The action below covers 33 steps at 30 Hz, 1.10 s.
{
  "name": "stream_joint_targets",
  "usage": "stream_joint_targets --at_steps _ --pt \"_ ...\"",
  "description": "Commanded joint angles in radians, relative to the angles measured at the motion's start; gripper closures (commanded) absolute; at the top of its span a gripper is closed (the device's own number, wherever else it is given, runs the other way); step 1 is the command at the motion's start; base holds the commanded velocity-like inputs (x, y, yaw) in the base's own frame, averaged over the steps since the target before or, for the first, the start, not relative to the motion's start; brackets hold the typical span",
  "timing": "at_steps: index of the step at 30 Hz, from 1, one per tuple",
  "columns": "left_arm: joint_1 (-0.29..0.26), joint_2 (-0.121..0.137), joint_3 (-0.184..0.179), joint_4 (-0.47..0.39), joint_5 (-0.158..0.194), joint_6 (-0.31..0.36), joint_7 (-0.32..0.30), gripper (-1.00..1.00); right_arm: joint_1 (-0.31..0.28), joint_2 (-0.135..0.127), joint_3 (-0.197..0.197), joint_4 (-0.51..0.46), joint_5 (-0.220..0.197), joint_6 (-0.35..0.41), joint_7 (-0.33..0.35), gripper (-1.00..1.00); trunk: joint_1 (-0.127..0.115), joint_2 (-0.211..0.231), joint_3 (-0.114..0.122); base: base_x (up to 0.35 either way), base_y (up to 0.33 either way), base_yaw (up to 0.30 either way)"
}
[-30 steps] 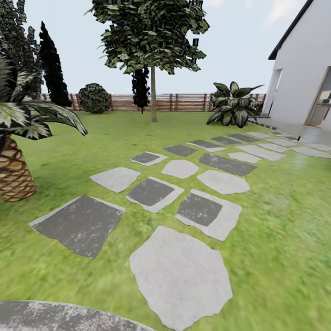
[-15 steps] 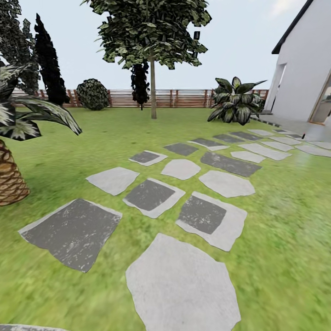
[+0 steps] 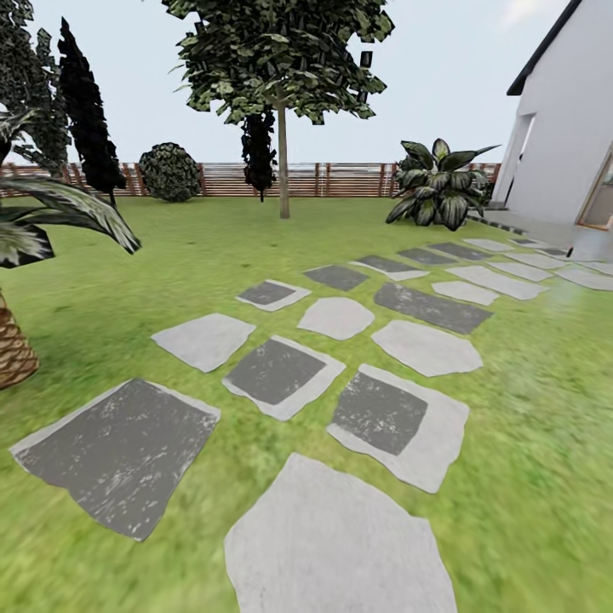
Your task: In the garden, pick up the pesticide atomizer on the floor and spray pesticide onto both trees until each tree trunk is fully covered.
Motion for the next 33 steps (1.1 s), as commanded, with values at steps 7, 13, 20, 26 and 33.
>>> stream_joint_targets --at_steps 7,13,20,26,33 --pt "0.000 0.000 0.000 0.000 0.000 0.000 0.000 -1.00 0.000 0.001 0.000 0.000 0.000 0.000 -0.001 -1.00 0.000 0.000 0.000 0.340 0.000 0.000" --pt "0.000 0.000 0.000 0.000 0.000 0.000 0.000 -1.00 0.000 0.002 0.000 0.000 0.000 0.000 -0.002 -1.00 0.000 0.000 0.000 0.340 0.000 -0.008" --pt "0.000 0.000 0.000 0.000 0.000 0.000 0.000 -1.00 0.000 0.002 0.000 0.000 0.000 0.000 -0.002 -1.00 0.000 0.000 0.000 0.340 0.000 -0.187" --pt "0.000 0.000 0.000 0.000 0.000 0.000 0.000 -1.00 0.000 0.002 0.000 0.000 0.000 0.000 -0.002 -1.00 0.000 0.000 0.000 0.340 0.000 -0.293" --pt "0.000 0.000 0.000 0.000 0.000 0.000 0.000 -1.00 0.000 0.002 0.000 0.001 0.000 0.000 -0.002 -1.00 0.000 0.000 0.000 0.340 0.000 -0.298"
